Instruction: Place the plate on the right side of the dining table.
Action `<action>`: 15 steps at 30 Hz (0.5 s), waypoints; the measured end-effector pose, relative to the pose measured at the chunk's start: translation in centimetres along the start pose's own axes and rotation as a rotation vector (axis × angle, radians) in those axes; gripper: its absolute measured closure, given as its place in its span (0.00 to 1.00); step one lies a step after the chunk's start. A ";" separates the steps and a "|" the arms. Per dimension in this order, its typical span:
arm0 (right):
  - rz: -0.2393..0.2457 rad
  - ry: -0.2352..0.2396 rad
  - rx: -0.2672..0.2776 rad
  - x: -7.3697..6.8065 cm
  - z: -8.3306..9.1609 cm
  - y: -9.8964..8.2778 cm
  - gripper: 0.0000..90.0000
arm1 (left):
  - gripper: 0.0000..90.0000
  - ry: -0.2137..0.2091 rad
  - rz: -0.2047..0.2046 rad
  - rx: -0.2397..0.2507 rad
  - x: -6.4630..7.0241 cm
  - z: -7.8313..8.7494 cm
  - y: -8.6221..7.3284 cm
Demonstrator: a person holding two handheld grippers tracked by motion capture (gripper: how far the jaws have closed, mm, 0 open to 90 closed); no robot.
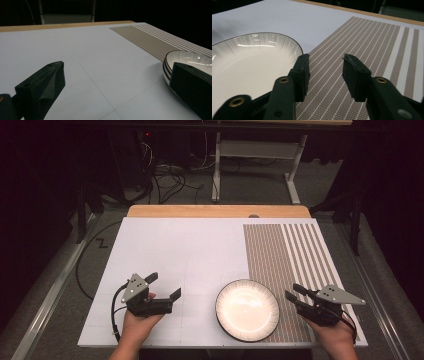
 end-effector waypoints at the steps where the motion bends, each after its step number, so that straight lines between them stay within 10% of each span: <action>1: 0.009 0.006 -0.006 -0.1 0.0 0.0 0.72 | 0.01 0.000 0.001 0.001 0.0 0.0 0.0; 15: 0.101 0.075 -0.135 -1.6 0.1 0.1 1.00 | 0.01 0.002 0.003 0.007 0.0 0.1 0.1</action>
Point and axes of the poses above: each handheld gripper's, and its own axes: z roughly backward along the jaws, y roughly out of its top, x roughly to its right, the point moved 5 cm from there along -z, roughly forward along the jaws, and after that the axes turned 3 degrees about -x, right-handed, at the moved point
